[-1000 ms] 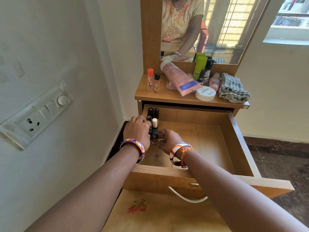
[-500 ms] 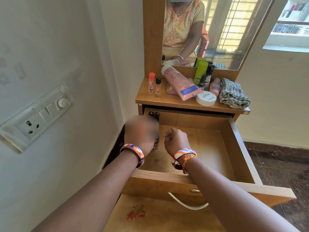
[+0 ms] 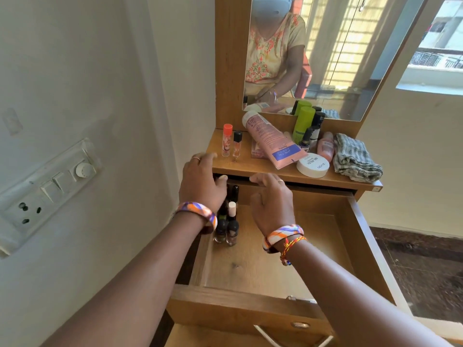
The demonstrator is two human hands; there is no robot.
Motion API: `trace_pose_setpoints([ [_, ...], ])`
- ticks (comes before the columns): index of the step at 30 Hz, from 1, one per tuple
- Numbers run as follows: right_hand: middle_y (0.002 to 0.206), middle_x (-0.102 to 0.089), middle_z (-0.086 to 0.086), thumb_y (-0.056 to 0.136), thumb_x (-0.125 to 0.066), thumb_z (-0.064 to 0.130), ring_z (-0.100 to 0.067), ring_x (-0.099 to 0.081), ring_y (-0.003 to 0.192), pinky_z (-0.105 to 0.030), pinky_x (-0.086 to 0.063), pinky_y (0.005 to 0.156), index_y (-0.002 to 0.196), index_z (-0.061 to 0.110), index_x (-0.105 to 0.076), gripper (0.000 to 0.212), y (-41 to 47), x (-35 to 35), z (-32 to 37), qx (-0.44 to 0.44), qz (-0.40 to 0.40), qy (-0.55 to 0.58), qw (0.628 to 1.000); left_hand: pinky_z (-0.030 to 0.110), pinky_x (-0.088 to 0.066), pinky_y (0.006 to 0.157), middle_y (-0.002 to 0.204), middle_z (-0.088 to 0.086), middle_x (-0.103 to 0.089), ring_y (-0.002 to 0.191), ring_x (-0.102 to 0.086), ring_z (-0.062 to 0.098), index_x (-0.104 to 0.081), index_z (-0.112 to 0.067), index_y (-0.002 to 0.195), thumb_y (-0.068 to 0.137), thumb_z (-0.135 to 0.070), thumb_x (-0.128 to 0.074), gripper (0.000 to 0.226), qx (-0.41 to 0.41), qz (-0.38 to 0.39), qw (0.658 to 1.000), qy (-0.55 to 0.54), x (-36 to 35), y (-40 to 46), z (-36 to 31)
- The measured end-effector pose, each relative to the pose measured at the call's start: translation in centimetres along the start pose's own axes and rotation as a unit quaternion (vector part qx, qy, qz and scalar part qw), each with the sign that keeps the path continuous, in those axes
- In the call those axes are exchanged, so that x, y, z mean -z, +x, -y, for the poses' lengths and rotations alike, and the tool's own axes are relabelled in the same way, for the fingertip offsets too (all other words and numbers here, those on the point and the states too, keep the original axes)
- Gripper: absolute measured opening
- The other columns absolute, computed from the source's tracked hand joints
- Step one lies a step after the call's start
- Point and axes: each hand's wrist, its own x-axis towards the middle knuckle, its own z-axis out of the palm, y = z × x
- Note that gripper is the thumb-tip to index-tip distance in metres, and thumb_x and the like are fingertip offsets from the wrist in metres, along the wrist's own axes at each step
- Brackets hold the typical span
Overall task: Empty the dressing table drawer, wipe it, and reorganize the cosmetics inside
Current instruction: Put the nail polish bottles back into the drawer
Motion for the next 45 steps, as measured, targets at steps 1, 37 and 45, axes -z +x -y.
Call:
trace_pose_setpoints([
  [1, 0.117, -0.06, -0.009, 0.081, -0.05, -0.008, -0.022, -0.057, 0.104, -0.016, -0.042, 0.08, 0.115, 0.009, -0.06, 0.039, 1.0, 0.1, 0.5, 0.01, -0.008, 0.004, 1.0, 0.031, -0.04, 0.102, 0.14, 0.006, -0.044, 0.131, -0.04, 0.024, -0.041, -0.012, 0.137, 0.086, -0.018, -0.064, 0.057, 0.015, 0.002, 1.0, -0.006, -0.1, 1.3, -0.2],
  [37, 0.098, -0.069, -0.011, 0.081, -0.068, 0.012, -0.028, -0.065, 0.096, -0.041, -0.055, 0.086, 0.089, 0.024, -0.063, 0.016, -1.9, -0.7, -2.7, -0.221, -0.047, 0.315, 0.922, 0.013, -0.052, 0.057, 0.073, -0.012, -0.061, 0.064, -0.061, 0.0, -0.062, -0.023, 0.078, 0.073, -0.01, -0.076, 0.019, 0.084, 0.058, 0.956, -0.274, 1.0, -5.9, -0.7],
  [45, 0.091, -0.063, -0.012, 0.093, -0.055, 0.023, -0.024, -0.061, 0.082, -0.025, -0.048, 0.054, 0.105, 0.013, -0.063, 0.018, -2.6, -1.2, -3.4, -0.234, 0.038, 0.324, 0.916, 0.02, -0.05, 0.05, 0.066, 0.003, -0.06, 0.058, -0.056, 0.013, -0.063, -0.014, 0.071, 0.076, -0.026, -0.075, 0.018, 0.169, 0.085, 0.954, -0.235, -0.3, -8.0, 0.5],
])
